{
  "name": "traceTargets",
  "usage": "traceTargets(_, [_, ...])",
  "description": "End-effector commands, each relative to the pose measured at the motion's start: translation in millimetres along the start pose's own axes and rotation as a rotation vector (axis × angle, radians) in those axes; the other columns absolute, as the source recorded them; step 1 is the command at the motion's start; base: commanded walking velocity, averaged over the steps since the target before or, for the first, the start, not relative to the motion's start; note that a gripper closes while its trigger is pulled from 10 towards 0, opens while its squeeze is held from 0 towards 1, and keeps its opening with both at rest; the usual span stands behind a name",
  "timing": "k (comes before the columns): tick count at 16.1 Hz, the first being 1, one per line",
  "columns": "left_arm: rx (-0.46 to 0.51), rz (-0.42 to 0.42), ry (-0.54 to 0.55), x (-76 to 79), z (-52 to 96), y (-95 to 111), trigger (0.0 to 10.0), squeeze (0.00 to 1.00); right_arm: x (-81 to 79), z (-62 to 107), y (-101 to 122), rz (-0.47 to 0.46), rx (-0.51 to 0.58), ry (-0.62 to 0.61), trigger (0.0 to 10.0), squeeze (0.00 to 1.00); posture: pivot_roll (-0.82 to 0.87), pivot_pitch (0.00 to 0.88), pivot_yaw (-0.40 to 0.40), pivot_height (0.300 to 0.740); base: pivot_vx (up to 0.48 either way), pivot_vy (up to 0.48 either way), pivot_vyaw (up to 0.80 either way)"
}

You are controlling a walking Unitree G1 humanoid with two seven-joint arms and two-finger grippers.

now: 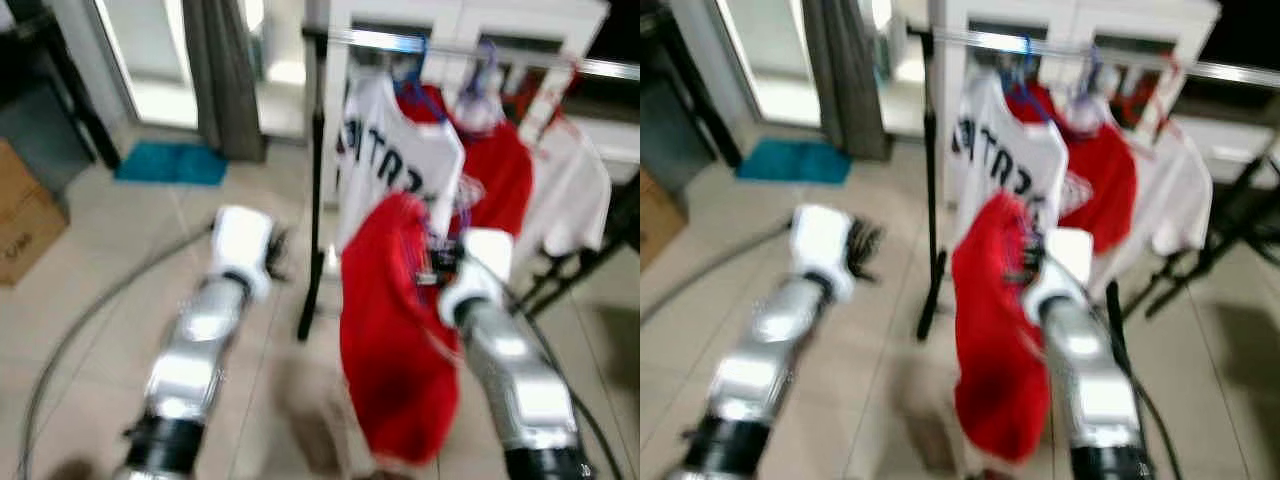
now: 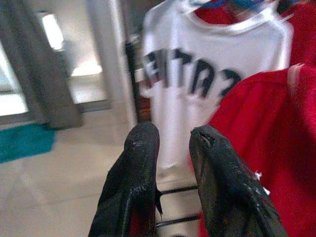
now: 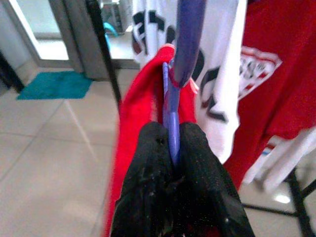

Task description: Hang hanger

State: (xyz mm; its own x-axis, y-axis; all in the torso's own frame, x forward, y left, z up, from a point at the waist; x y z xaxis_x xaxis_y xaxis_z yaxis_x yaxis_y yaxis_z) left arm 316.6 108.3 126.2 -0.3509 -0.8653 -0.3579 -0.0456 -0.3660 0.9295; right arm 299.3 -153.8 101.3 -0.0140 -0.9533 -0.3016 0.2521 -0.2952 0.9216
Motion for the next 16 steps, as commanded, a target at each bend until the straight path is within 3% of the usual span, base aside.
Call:
traceTargets(1, [-0.008, -0.016, 0.024, -9.7, 2.5, -1.5, 10.0, 0.0, -10.9, -0.6, 12.8, 0.001, 0.064, 0.038, 10.0, 0.0, -0.01, 0.034, -0.03, 0.74, 0.371, 0.0, 0.0])
traceTargets(16, [-0.006, -0.022, 0.026, -9.0, 6.0, -2.9, 10.0, 0.0, -13.7, 1.0, 6.6, -0.002, 0.049, 0.072, 10.0, 0.0, 0.0, 0.017, -0.041, 0.74, 0.376, 0.0, 0.0])
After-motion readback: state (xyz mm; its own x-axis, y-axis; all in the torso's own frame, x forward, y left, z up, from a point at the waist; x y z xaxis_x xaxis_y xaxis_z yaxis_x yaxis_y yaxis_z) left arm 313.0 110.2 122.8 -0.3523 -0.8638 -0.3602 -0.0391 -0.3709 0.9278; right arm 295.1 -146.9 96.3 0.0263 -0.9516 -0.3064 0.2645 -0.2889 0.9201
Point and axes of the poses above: a point about 5 cm out from each wrist's last joint towards the gripper, its own z axis pointing back from the gripper into the wrist, its own y axis along the axis of the wrist's last joint, x = y × z, the point moved 2 cm from there along -z, pointing out of the wrist towards the gripper, and after that the axes turned 15 degrees about -z, right-handed, at the moved point
